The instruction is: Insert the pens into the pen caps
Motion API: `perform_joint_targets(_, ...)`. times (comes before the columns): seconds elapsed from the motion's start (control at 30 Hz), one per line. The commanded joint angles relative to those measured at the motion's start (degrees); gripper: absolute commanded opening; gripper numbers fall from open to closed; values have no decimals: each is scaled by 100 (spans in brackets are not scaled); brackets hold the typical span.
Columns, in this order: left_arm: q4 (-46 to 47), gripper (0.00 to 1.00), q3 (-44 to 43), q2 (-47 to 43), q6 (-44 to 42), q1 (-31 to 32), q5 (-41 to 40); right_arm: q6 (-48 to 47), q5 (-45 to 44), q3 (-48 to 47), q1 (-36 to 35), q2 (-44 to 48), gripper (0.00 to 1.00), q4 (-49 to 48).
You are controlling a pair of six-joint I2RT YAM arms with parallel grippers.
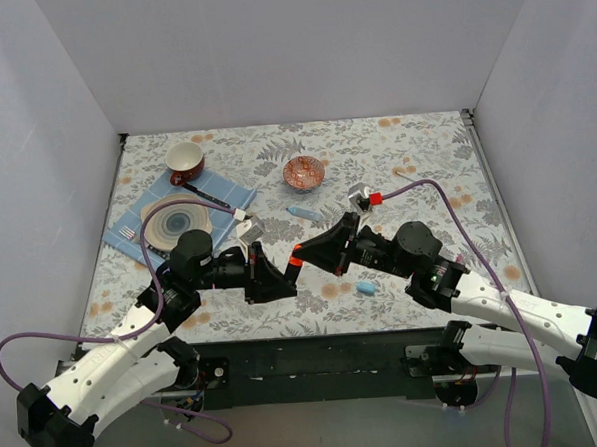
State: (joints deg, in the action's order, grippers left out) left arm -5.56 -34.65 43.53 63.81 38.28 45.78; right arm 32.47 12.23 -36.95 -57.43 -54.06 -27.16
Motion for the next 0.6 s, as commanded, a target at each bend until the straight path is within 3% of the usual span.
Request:
perform_joint_targets(0.0,1469,0,-630,50,123,-137,-694,294,1949,592,-322,-113,1,205)
perform_joint_targets(0.1,1646,0,-674,155,132,-146,-641,427,2143,733,-322,-148,1,44)
perform_joint_targets(0.57,1049,0,-1693,885,-475,-207,-966,49,1968,645,-365,-263,1,1256)
